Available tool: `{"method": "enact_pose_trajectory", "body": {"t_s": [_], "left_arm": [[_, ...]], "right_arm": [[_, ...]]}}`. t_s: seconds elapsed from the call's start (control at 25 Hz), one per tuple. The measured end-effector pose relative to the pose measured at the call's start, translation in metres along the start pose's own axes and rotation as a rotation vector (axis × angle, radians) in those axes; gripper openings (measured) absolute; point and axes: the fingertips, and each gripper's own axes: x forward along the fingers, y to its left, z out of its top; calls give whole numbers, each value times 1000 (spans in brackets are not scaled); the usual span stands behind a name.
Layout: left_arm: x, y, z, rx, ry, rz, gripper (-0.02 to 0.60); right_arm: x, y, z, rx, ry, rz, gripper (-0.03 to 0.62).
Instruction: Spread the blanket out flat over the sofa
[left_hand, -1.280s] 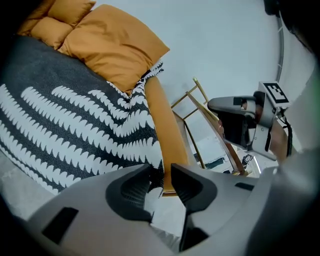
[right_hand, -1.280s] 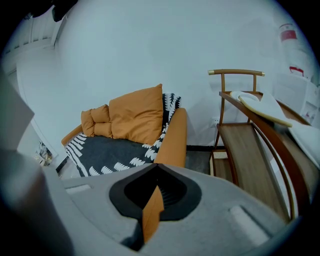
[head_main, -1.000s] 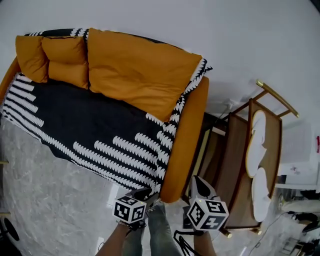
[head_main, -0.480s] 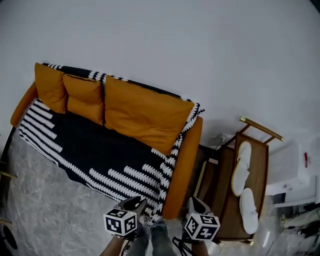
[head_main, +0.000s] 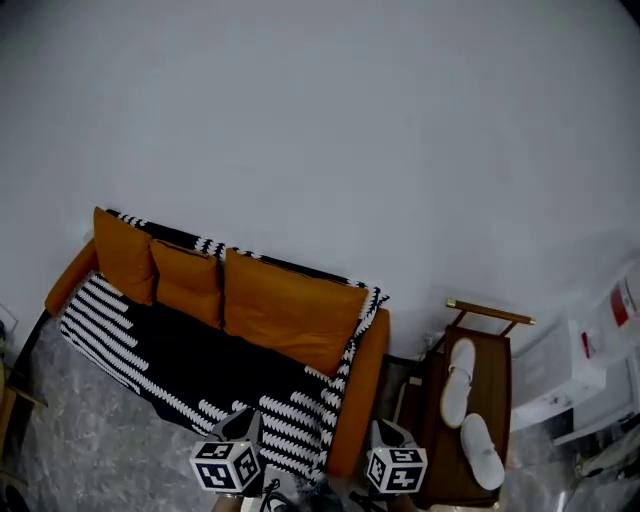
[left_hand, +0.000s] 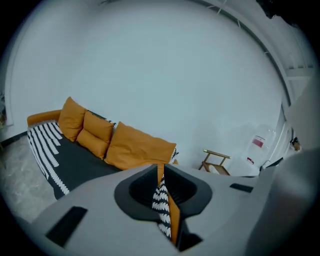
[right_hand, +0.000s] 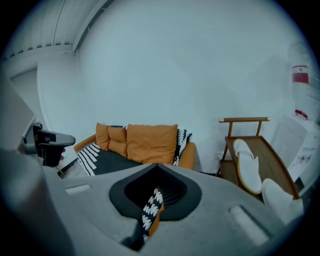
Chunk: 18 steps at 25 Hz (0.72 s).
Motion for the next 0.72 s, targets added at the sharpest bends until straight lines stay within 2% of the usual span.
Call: {"method": "enact_pose_trajectory", "body": {"t_s": [0.28,0.44,0.72], "left_arm": [[-26,-13,65,84,-118,16,10],[-26,-17,90,142,-175,60,5],[-18,-23,103,135,-198,56,4]], "right_arm": [[-32,-13,47,-18,-83,-38,5],[-46,-27,69,-44,-127,-79,5],[-50,-26,94,-83,-162,-95,5]]}}
